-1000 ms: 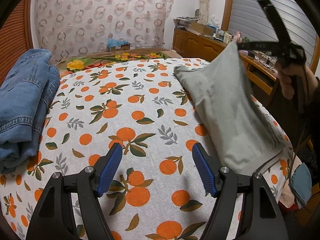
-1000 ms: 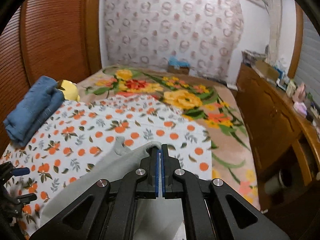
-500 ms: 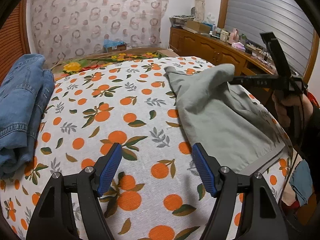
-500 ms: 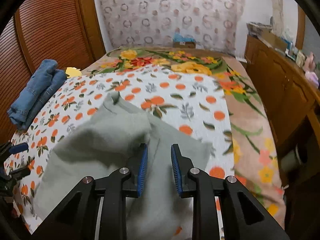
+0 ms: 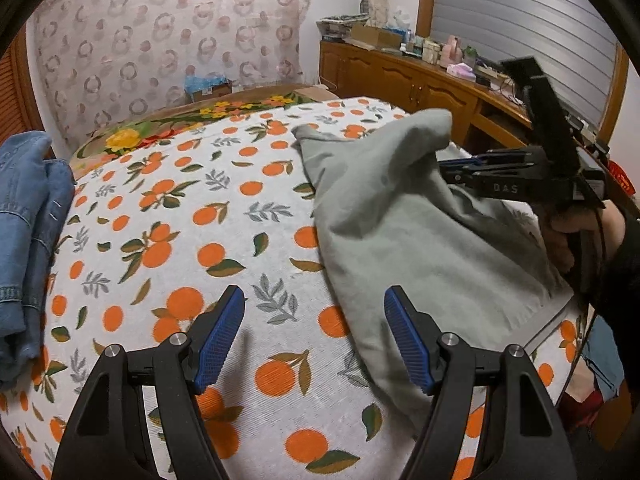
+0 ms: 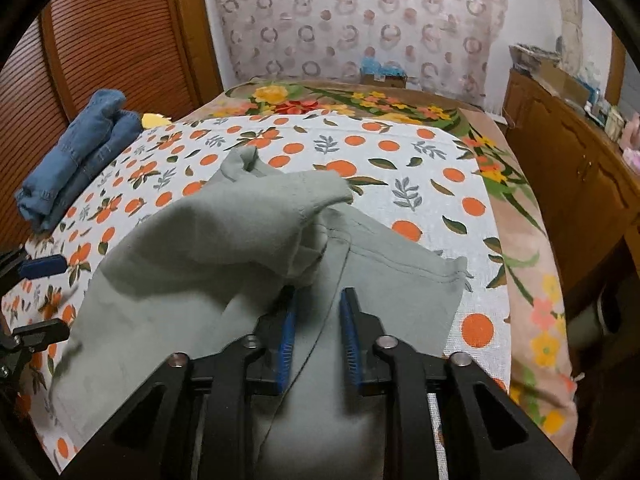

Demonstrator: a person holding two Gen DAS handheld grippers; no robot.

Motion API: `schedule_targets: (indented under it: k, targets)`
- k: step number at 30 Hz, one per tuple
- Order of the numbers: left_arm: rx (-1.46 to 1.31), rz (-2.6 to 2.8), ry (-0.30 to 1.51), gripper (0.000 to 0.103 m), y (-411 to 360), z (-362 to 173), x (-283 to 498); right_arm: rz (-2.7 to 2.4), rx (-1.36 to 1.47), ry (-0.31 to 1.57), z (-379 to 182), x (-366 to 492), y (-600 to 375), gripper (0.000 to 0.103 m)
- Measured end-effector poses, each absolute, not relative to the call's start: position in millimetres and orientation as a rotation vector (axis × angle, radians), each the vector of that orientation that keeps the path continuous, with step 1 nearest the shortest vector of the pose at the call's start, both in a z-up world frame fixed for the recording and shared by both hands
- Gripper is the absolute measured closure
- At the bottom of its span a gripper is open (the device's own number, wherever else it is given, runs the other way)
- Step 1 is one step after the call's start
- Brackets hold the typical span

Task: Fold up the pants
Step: 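Grasp and smooth the folded sweatshirt with the right tool, then open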

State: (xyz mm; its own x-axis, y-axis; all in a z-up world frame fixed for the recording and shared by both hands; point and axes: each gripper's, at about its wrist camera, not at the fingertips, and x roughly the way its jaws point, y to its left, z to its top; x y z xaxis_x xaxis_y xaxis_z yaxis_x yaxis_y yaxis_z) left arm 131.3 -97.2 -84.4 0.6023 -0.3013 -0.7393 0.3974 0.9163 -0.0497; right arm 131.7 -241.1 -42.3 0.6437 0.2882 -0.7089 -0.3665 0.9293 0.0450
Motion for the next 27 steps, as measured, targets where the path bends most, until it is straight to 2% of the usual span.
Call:
schedule_targets:
  k: [1, 2, 11, 22, 23, 24, 26, 27]
  targets:
    - [0.126, -0.406, 0.84, 0.03, -98.3, -87.0, 132.6, 0.384, -0.116, 0.783, -43.1, 129.5, -240.8, 0.098]
    - [0.127, -0.403, 0.848, 0.03, -98.7, -89.5, 133.4, 0.396, -0.122, 0.78, -43.9, 127.9, -240.0, 0.1]
    - [0.122, -0.39, 0.888, 0.03, -98.9, -99.1, 136.4, 0.271, -0.068, 0.687, -21.3, 103.3, -278.1, 0.1]
    - [0.139, -0.39, 0.887, 0.029, -101.0, -99.7, 137.5, 0.151, -0.036, 0.724, -26.7, 98.5, -305.4, 0.1]
    - [0.137, -0.391, 0.886, 0.029, -100.6, -99.6, 137.4, 0.151, -0.034, 0.72, -25.3, 96.6, -304.3, 0.099]
    - [0.134, -0.389, 0.886, 0.029, -100.1, -99.3, 136.9, 0.149, -0.035, 0.717, -24.0, 92.9, -302.8, 0.094]
    - [0.128, -0.391, 0.881, 0.029, -100.3, -97.9, 134.8, 0.156, -0.03, 0.708, -22.3, 81.4, -298.4, 0.079]
    - [0.125, -0.396, 0.877, 0.029, -100.0, -96.8, 132.4, 0.167, -0.023, 0.705, -21.6, 74.7, -296.2, 0.079]
